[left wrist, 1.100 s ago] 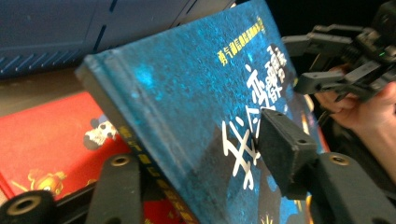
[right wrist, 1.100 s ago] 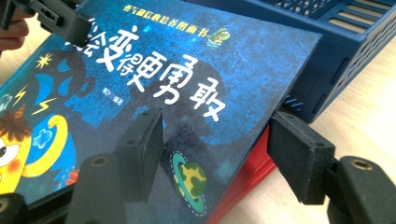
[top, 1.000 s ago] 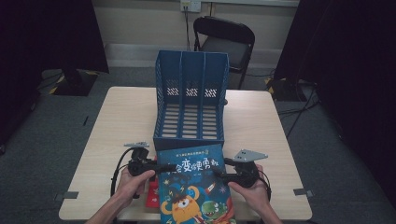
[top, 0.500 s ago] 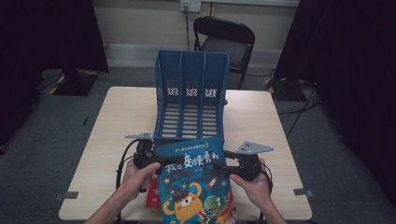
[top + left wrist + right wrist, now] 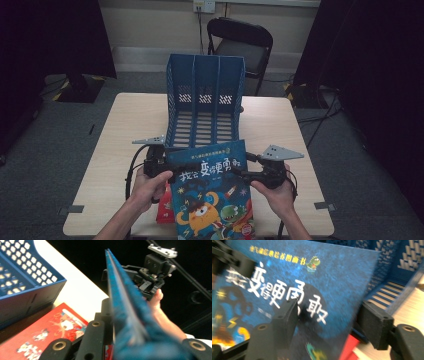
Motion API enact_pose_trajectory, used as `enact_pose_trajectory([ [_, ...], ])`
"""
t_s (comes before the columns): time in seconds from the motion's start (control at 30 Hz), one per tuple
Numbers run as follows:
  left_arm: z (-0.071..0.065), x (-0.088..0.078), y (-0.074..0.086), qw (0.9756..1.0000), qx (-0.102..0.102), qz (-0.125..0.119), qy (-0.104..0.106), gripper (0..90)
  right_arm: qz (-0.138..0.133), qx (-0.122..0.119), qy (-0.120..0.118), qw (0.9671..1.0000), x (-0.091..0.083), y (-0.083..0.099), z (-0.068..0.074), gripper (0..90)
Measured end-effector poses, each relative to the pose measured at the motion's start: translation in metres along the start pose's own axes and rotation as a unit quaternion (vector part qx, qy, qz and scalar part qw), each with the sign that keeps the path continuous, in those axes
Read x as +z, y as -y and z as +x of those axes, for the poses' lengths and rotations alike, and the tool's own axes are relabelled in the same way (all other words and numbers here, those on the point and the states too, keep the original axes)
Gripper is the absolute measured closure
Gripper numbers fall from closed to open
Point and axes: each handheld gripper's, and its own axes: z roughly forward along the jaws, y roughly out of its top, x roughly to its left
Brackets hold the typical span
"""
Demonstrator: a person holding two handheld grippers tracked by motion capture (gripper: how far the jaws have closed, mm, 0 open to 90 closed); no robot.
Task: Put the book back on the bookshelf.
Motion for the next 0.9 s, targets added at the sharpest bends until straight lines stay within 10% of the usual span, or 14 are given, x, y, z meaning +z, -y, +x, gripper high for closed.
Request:
enact_pose_trajectory([
  [0.9,-0.021,-0.012,-0.033,0.9991,0.022,-0.037,0.003,83.0,-0.038,-0.006,-0.032,0.9988,-0.006,-0.024,0.006,30.4],
])
